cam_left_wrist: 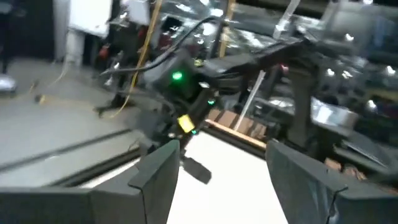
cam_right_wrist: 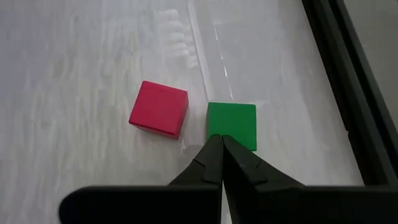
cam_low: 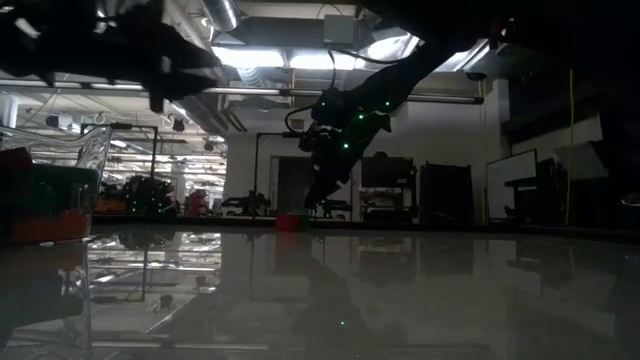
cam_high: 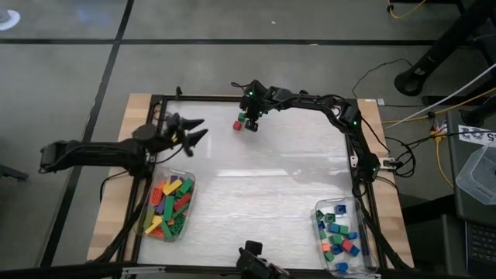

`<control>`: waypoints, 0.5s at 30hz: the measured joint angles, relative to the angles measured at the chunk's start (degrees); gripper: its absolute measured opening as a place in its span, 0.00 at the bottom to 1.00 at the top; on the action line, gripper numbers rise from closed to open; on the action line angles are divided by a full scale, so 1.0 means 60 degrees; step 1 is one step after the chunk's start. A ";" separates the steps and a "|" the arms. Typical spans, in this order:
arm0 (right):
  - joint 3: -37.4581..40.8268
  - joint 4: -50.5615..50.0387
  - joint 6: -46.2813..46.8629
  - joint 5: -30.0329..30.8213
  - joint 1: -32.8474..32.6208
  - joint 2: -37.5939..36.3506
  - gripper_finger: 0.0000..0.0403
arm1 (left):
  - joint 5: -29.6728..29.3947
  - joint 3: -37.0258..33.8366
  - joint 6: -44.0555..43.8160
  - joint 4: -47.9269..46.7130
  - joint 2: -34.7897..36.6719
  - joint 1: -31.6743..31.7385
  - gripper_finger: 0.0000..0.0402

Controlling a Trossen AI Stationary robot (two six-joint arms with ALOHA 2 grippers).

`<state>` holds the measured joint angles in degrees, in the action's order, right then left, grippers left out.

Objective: Sort blocks by size
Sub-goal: Put the small green wooden block into the right transparent bin

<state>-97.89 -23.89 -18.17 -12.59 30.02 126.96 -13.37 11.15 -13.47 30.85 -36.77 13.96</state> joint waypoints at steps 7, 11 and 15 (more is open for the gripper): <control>0.0000 0.0006 0.0015 0.0011 0.0000 0.0000 0.02 | 0.0001 0.1249 -0.1263 0.0365 -0.2903 0.0970 0.56; 0.0000 0.0031 0.0330 0.0286 -0.0007 0.0000 0.03 | 0.0004 0.1917 -0.1261 0.0518 -0.4424 0.1470 0.56; 0.0000 0.0031 0.0537 0.0646 0.0000 0.0000 0.13 | 0.0006 0.2501 -0.1261 0.0517 -0.5870 0.1830 0.56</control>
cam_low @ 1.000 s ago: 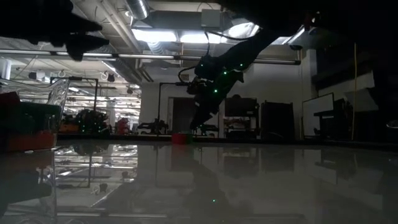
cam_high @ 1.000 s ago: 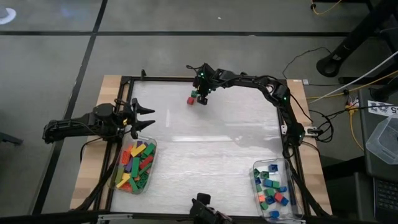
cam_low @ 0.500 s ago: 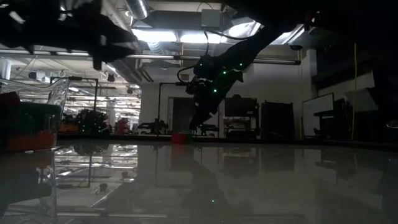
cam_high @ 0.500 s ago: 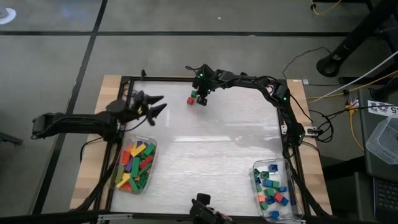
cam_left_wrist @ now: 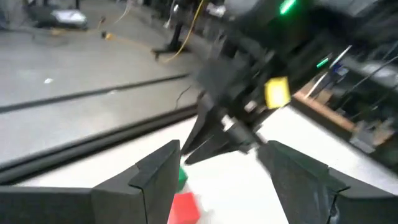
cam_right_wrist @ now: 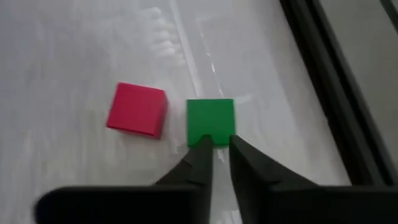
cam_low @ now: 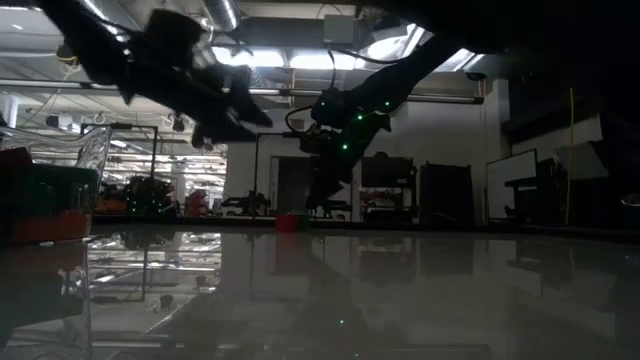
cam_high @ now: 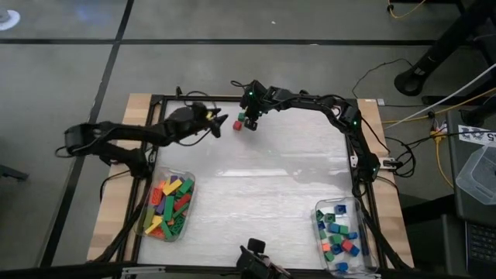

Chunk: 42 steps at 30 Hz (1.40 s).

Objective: Sort blocks by size
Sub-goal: Put the small green wooden block into the right transparent bin

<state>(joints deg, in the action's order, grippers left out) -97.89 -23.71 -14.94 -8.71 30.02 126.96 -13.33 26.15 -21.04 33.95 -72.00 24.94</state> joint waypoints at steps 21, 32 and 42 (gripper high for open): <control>0.0000 -0.0134 0.0022 0.0303 0.0000 0.0000 0.42 | 0.1448 0.2591 -0.1536 -0.0060 -0.5143 0.0944 0.56; 0.0000 -0.0395 0.0015 0.0317 0.0000 -0.0004 0.42 | 0.1703 0.3001 -0.2011 -0.0152 -0.5678 0.1414 0.56; 0.0000 -0.0514 -0.0054 0.0313 0.0000 -0.0004 0.42 | 0.2541 0.3081 -0.2759 -0.0376 -0.5896 0.1621 0.56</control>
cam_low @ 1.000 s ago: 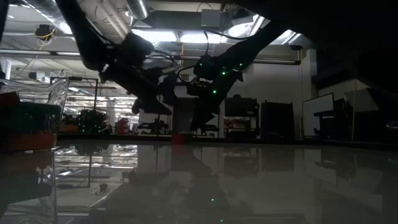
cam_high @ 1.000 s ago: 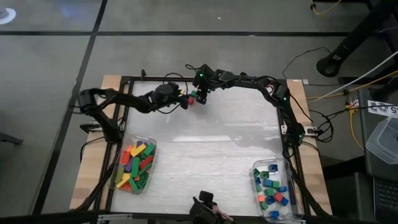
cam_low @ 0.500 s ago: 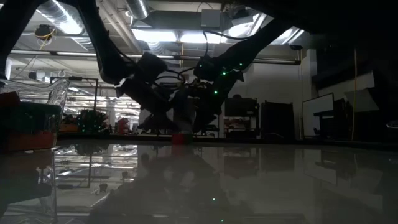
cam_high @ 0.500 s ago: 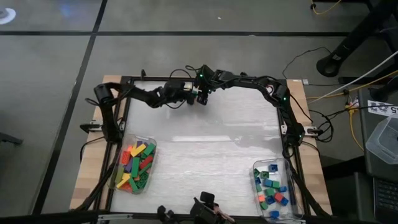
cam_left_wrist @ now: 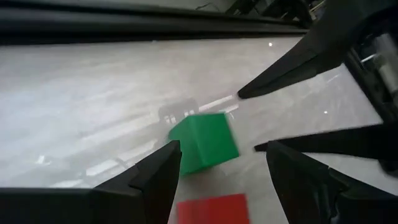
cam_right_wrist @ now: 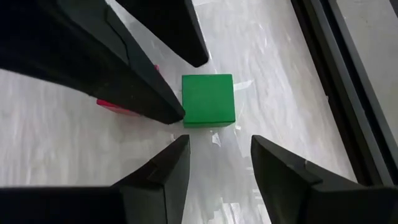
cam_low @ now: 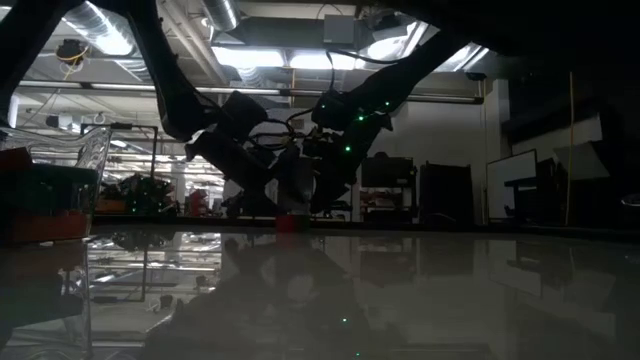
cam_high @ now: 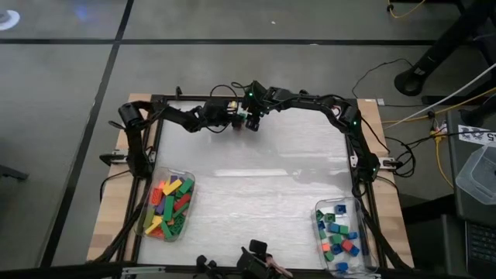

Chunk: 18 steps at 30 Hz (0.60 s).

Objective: Sort blocks by size
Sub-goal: Put the small green wooden block into the right transparent bin

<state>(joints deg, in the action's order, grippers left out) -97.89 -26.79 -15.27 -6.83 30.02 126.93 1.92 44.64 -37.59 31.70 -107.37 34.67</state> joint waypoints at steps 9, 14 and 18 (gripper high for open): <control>0.0000 -0.0079 0.0000 -0.0032 -0.0007 -0.0004 0.42 | 0.0001 0.0925 0.0016 -0.1244 0.0000 -0.0017 0.56; 0.0004 -0.0348 -0.0003 -0.0032 -0.0007 -0.0004 0.42 | -0.0251 0.1290 0.0010 -0.2298 0.0000 -0.0017 0.56; 0.0004 -0.0321 -0.0004 -0.0032 -0.0007 -0.0004 0.42 | -0.0268 0.1290 -0.0026 -0.2137 0.0000 -0.0017 0.56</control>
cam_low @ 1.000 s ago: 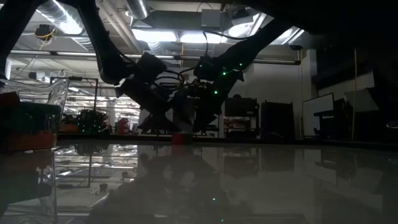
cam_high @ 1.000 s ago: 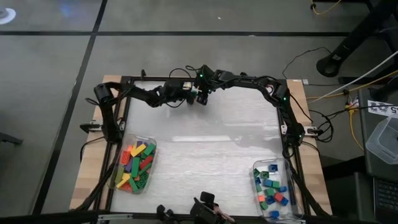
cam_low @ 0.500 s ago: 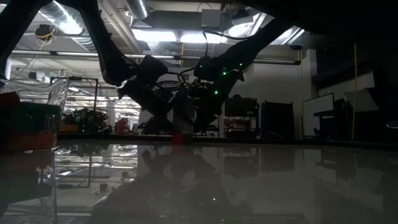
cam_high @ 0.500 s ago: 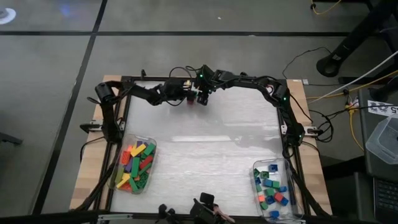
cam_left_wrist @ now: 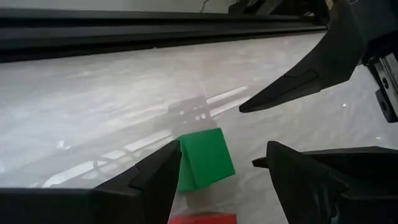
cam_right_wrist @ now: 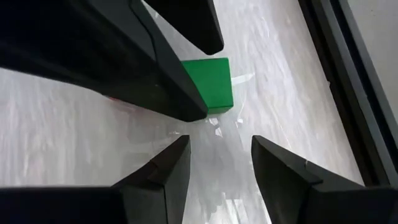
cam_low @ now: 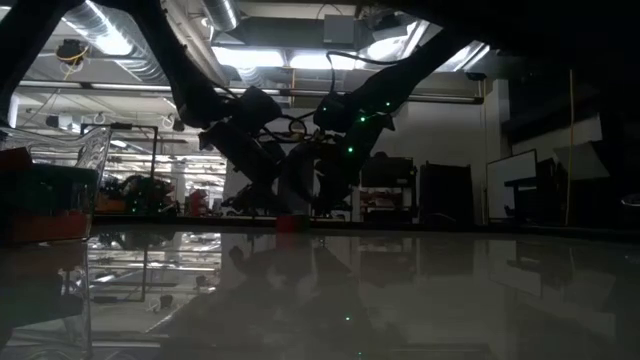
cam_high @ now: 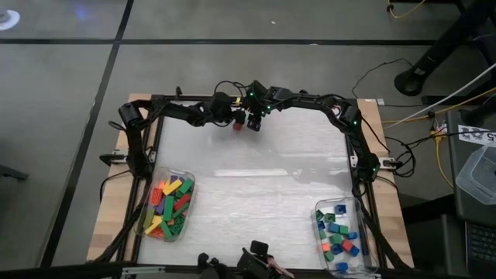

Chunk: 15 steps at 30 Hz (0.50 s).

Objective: Sort blocks by size
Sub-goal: Put the small green wooden block into the right transparent bin

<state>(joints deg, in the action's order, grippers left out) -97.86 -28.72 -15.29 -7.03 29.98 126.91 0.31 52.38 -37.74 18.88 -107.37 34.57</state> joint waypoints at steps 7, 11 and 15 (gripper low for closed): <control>0.0000 0.0012 -0.0007 0.0000 0.0000 0.0000 0.42 | 0.0626 0.0018 -0.0215 0.0185 -0.0252 0.0018 0.56; 0.0007 -0.0124 -0.0065 0.0000 0.0000 0.0000 0.42 | 0.1250 0.0018 -0.0246 0.0571 -0.0570 0.0025 0.56; 0.0011 -0.0334 -0.0299 -0.0001 0.0000 0.0000 0.42 | 0.1573 0.0018 -0.0116 0.1049 -0.0800 0.0025 0.56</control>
<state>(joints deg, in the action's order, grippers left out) -97.80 -30.72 -17.08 -7.03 29.98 126.91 9.75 52.49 -38.44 25.17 -112.17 34.72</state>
